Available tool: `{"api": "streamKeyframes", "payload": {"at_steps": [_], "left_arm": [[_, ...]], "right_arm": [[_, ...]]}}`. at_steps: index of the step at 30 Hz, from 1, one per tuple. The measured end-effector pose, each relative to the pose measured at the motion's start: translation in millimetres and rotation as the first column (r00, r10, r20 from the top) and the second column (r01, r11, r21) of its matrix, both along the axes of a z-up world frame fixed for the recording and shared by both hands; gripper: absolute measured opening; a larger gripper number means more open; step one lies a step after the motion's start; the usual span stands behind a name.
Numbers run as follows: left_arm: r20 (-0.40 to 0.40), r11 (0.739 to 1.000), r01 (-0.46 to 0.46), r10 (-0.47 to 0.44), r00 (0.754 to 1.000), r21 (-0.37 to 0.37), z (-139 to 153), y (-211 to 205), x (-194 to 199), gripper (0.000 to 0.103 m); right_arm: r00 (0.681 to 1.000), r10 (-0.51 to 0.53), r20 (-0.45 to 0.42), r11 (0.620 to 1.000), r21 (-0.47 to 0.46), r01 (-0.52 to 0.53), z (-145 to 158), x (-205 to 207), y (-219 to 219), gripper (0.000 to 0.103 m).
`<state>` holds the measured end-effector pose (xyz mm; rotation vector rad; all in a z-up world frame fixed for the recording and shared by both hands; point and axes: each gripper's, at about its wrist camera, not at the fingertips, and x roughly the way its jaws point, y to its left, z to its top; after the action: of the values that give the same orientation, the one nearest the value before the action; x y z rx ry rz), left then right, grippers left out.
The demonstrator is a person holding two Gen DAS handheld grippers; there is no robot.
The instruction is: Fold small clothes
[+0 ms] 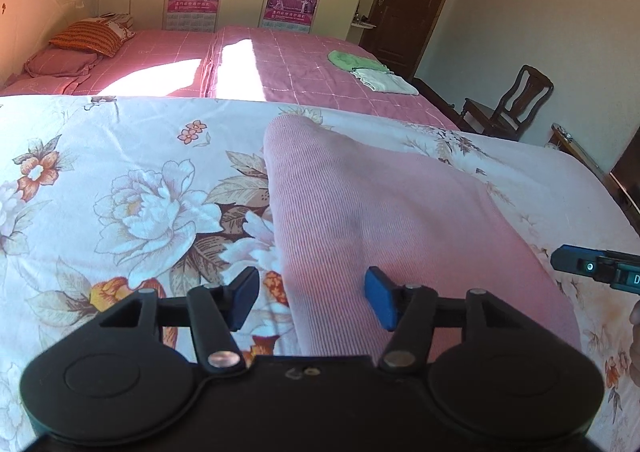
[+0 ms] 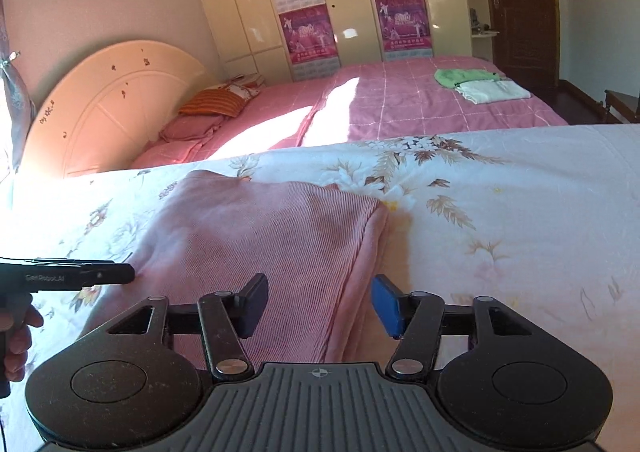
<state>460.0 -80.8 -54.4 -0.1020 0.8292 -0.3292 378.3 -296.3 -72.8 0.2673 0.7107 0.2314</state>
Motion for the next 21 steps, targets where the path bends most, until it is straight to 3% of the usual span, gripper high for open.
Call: {"api": "streamKeyframes", "payload": {"at_steps": [3,6,9,12,14,15,19,21], "left_arm": [[-0.009,0.999,-0.001,0.001,1.000,-0.034,-2,12,-19,0.063],[-0.035,0.997,-0.004,0.001,0.999,-0.078,-9,20,-31,0.063],[-0.050,0.995,-0.020,0.015,0.999,-0.095,-13,23,-34,0.063],[-0.063,0.996,-0.027,0.022,0.998,-0.086,-18,19,-35,0.063],[-0.063,0.997,-0.028,0.023,0.998,-0.077,-20,17,-35,0.063],[-0.065,0.997,-0.027,0.022,0.998,-0.073,-21,17,-35,0.063],[-0.076,0.998,-0.014,0.009,0.997,-0.067,-20,14,-37,0.063],[-0.083,0.999,0.004,-0.008,0.997,-0.054,-19,10,-41,0.063]], "right_arm": [[0.999,-0.038,-0.008,0.997,0.060,0.038,-1,-33,-10,0.040],[0.999,-0.038,-0.027,0.995,0.093,0.041,-5,-52,-12,0.039],[0.999,0.004,-0.053,0.994,0.111,0.002,-9,-53,-5,0.039],[0.996,0.030,-0.079,0.997,0.070,-0.025,-16,-48,9,0.039],[0.994,0.052,-0.101,0.997,0.058,-0.046,-22,-46,17,0.020],[0.993,0.062,-0.102,0.998,0.028,-0.059,-25,-45,22,0.003],[0.995,0.059,-0.086,0.994,-0.085,-0.066,-25,-48,24,0.002],[0.994,0.043,-0.105,0.995,-0.088,-0.052,-26,-50,12,0.002]]}}
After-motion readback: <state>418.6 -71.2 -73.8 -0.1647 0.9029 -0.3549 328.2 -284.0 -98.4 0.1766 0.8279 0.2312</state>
